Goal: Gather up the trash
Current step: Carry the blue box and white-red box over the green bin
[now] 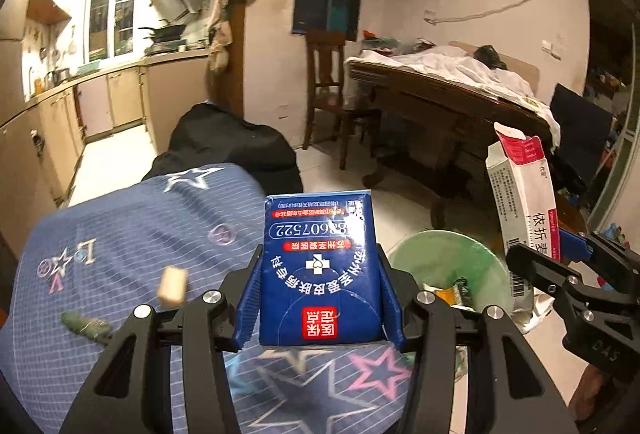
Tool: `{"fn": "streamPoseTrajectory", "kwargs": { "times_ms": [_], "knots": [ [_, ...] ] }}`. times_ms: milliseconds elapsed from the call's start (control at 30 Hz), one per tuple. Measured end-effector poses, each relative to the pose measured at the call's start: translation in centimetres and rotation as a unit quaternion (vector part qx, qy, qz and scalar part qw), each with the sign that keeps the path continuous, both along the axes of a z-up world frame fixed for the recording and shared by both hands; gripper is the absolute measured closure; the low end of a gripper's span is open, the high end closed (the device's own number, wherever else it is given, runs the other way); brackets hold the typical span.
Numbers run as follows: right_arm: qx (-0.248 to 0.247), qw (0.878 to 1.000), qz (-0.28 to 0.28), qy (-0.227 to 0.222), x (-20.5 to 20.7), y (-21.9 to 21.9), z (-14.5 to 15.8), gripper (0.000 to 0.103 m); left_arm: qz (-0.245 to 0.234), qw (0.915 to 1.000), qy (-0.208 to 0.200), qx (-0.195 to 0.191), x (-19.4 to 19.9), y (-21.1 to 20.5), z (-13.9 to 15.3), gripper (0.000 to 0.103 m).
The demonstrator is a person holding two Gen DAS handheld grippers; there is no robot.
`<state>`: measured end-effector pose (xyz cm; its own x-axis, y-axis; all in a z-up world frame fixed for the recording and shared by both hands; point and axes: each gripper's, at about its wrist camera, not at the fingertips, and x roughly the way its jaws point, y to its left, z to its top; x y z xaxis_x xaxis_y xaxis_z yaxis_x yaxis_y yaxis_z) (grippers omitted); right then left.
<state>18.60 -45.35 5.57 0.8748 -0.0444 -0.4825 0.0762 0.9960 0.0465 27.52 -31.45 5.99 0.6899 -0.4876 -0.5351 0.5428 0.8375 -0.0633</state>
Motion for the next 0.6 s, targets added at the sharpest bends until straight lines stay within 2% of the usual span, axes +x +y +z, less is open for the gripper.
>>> {"fn": "streamPoseTrajectory", "kwargs": {
  "times_ms": [267, 600],
  "knots": [
    [0.003, 0.999, -0.036, 0.021, -0.4, -5.3, -0.6, 0.058, -0.035, 0.9991, 0.012, 0.022, 0.9, -6.7, -0.8, 0.052],
    [0.049, 0.995, -0.050, 0.072, 0.7, -10.3, -3.0, 0.057, -0.070, 0.9953, 0.036, 0.058, 2.6, -12.9, -3.6, 0.052]
  ]
}}
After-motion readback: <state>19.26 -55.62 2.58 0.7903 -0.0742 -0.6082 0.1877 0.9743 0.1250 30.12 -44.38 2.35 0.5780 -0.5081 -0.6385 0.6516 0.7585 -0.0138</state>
